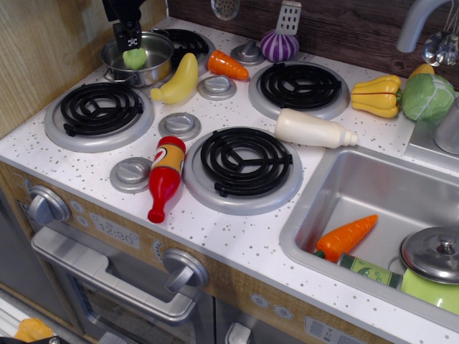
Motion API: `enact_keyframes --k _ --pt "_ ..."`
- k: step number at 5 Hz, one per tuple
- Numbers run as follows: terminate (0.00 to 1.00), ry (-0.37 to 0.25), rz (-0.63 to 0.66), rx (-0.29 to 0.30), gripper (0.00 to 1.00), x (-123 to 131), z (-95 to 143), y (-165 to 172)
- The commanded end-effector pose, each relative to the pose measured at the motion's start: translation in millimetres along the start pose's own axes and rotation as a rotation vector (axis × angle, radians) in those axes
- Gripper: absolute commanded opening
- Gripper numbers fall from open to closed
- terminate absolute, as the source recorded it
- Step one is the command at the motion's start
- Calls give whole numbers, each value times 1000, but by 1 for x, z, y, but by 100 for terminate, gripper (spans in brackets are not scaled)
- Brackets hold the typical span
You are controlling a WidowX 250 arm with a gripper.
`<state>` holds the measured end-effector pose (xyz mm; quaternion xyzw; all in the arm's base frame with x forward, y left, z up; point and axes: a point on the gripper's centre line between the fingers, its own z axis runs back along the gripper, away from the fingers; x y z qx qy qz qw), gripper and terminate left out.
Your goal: Put broccoli in pot or pan
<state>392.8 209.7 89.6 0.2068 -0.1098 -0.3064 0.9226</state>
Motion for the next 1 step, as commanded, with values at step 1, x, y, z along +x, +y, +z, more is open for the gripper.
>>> enact_keyframes --k 1 --pt "100 -27 -13 59 100 1 17 16"
